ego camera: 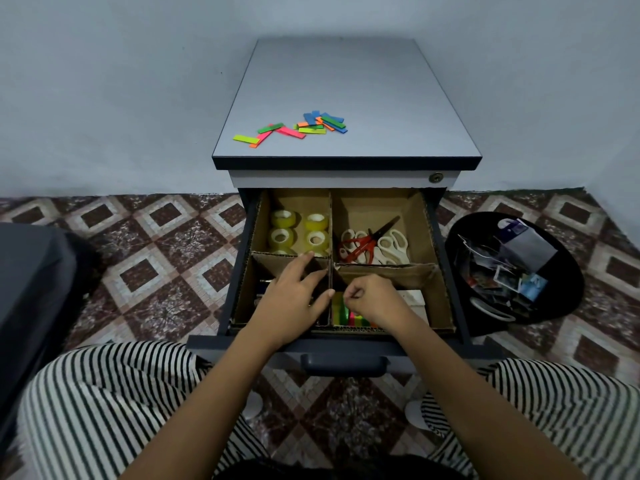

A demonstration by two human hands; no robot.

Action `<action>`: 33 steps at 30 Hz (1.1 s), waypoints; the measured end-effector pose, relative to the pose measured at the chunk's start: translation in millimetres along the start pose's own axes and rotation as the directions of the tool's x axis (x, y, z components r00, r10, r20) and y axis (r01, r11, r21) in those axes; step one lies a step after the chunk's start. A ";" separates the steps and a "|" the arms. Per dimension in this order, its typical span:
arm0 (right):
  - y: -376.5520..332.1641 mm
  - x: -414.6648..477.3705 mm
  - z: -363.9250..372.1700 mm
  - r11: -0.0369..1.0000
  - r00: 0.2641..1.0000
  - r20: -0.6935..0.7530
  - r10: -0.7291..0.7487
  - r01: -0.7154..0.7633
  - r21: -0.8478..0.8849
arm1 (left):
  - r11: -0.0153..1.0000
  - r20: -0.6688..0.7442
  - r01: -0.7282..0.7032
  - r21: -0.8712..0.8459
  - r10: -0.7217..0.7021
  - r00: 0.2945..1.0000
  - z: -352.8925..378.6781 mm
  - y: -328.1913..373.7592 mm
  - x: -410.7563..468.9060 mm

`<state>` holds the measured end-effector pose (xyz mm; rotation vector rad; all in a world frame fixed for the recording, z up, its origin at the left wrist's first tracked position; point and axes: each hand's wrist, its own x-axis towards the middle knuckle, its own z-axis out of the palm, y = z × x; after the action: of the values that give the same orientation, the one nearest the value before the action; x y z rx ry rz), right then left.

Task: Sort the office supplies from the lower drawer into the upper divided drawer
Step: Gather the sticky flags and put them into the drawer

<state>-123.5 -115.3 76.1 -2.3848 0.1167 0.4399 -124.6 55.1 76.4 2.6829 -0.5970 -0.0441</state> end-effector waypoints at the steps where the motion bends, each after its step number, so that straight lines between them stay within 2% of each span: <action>1: -0.3 0.8 0.3 1.000 1.000 -0.001 0.010 -0.010 -0.011 | 1.000 0.003 0.000 0.001 0.000 1.000 0.1 -0.2 0.1; 12: -3.1 5.2 -0.4 0.989 0.988 0.078 0.134 -0.128 -0.078 | 0.999 -0.003 -0.012 -0.036 0.011 1.000 -0.8 0.0 -0.9; 16: -1.8 4.8 0.5 0.988 0.987 0.082 0.135 -0.129 -0.082 | 0.999 -0.005 -0.014 -0.038 0.014 1.000 -0.9 0.0 -1.1; 21: 0.6 1.2 1.3 0.993 0.996 0.018 0.085 -0.083 -0.078 | 0.999 -0.005 -0.016 -0.040 0.015 1.000 -1.0 0.5 -0.7; 28: -1.3 4.8 1.9 0.986 0.985 0.103 0.135 -0.123 -0.111 | 0.999 0.003 -0.017 -0.045 0.017 1.000 -1.5 0.4 -1.0; 33: -0.2 1.3 1.5 0.991 0.991 0.112 0.067 -0.054 -0.121 | 0.999 0.003 -0.019 -0.048 0.019 1.000 -1.6 0.2 -1.1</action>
<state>-122.6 -114.1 74.7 -2.4691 0.1134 0.6290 -125.5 56.0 77.8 2.6315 -0.6141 -0.0570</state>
